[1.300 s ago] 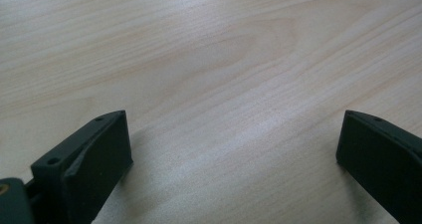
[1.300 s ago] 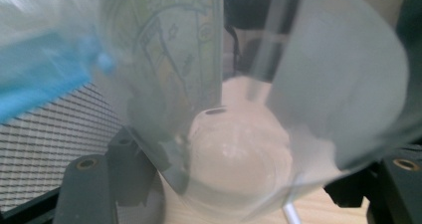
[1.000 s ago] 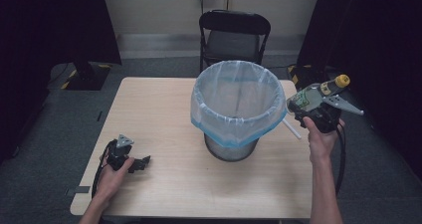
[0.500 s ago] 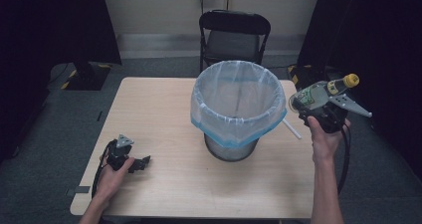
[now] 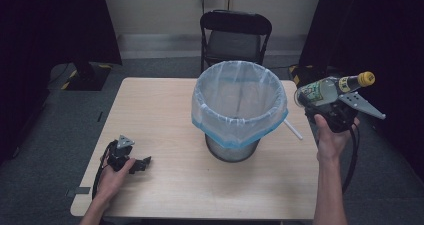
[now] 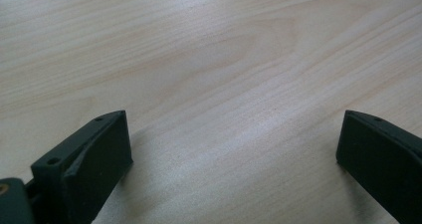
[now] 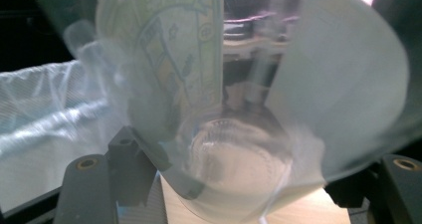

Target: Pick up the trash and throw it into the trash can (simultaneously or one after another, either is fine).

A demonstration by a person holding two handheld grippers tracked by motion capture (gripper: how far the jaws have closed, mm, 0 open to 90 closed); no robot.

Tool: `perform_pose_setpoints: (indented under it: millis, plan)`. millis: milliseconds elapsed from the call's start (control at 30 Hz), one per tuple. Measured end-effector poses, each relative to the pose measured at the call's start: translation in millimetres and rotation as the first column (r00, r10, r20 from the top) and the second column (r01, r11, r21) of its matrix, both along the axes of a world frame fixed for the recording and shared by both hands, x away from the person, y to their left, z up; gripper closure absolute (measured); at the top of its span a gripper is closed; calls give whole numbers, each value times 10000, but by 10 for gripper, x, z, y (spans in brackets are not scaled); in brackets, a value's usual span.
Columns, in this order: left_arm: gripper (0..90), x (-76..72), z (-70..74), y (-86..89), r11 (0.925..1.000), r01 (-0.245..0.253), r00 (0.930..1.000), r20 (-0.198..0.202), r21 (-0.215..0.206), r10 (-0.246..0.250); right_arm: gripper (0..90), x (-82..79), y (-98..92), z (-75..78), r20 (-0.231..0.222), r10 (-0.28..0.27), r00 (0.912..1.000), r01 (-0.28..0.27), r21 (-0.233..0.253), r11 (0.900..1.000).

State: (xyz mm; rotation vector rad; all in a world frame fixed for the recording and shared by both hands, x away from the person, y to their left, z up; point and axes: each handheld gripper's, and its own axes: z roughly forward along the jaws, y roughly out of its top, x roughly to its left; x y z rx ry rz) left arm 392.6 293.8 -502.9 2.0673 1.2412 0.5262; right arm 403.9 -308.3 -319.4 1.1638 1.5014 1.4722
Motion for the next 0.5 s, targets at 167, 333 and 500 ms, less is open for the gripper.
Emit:
perform_pose_setpoints:
  millis: [167,333,500]
  plan:
    - [2,-2,-1,-2,10000,-25,10000,-8,-26,25,282,19,32,82,183,160,9997,-162,139,9998]
    - [3,-2,-1,-2,10000,-25,10000,-9,-29,25,282,85,39,113,141,182,9997,-185,195,9996]
    - [3,-2,-1,-2,10000,-22,10000,-11,-27,22,282,205,87,289,317,408,9987,-418,329,9986]
